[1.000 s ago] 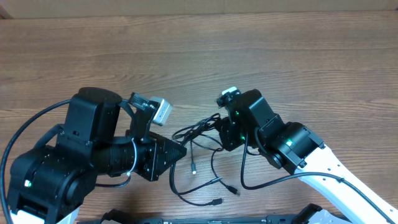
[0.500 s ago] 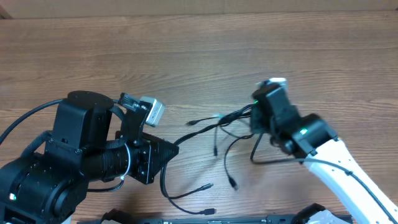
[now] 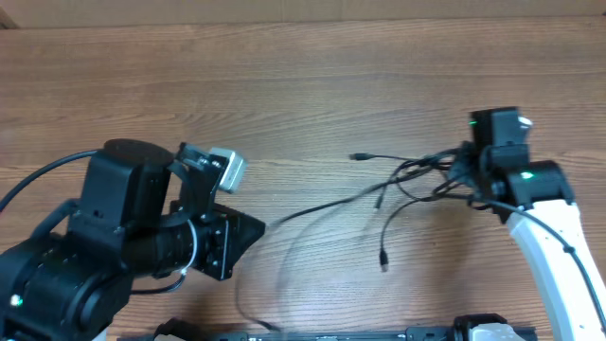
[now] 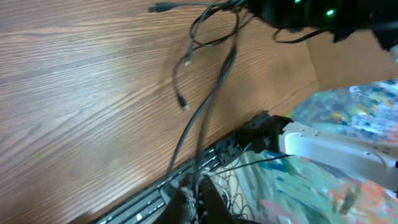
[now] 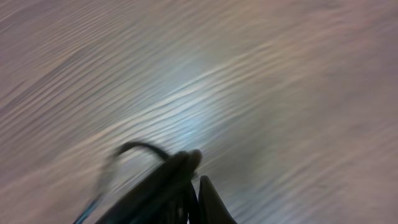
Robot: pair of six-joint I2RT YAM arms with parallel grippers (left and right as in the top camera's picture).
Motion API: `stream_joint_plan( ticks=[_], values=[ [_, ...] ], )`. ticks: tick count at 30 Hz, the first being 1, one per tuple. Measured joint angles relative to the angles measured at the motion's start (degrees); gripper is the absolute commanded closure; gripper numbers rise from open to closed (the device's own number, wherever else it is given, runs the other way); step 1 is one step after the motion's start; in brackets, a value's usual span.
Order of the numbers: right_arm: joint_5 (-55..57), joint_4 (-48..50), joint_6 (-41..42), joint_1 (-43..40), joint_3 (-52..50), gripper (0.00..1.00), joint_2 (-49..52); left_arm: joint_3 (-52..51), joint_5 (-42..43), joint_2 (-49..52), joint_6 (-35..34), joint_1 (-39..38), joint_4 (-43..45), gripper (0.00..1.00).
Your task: Untangle cables
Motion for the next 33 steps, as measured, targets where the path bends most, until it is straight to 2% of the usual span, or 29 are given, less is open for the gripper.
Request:
stream_joint_plan(
  ticks=[6, 12, 13, 14, 17, 18, 25, 33],
  values=[
    [-1.5, 0.7, -0.5, -10.6, 0.0, 0.96, 0.1, 6.2, -4.7, -0.4, 0.0, 0.0, -3.4, 0.96],
    [-11.8, 3.4, -6.8, -11.4, 0.0, 0.96, 0.1, 10.1, -7.7, -1.1, 0.0, 0.0, -4.1, 0.95],
    [-13.2, 3.5, -7.6, -11.1, 0.0, 0.93, 0.1, 10.2, -8.2, -1.2, 0.0, 0.0, -4.2, 0.92],
    [-14.4, 3.5, -8.3, -10.8, 0.0, 0.85, 0.1, 10.2, -8.8, -1.2, 0.1, 0.0, -4.2, 0.85],
    [-15.4, 2.8, -8.3, -10.5, 0.0, 0.46, 0.1, 10.2, -9.5, -1.0, 0.1, 0.0, -4.2, 0.71],
    [-15.4, 2.4, -7.8, -10.5, 0.0, 0.40, 0.1, 10.2, -9.8, -1.0, 0.1, 0.0, -4.2, 0.67],
    [-14.9, -0.8, -3.9, -12.4, 0.0, 0.38, 1.0, 10.2, -10.9, -0.9, 0.0, 0.0, -4.2, 0.64],
    [-14.5, -1.1, 5.2, -12.8, -0.7, 0.39, 8.8, 9.9, -12.3, 1.3, 0.0, 0.0, -4.2, 0.66]
  ],
)
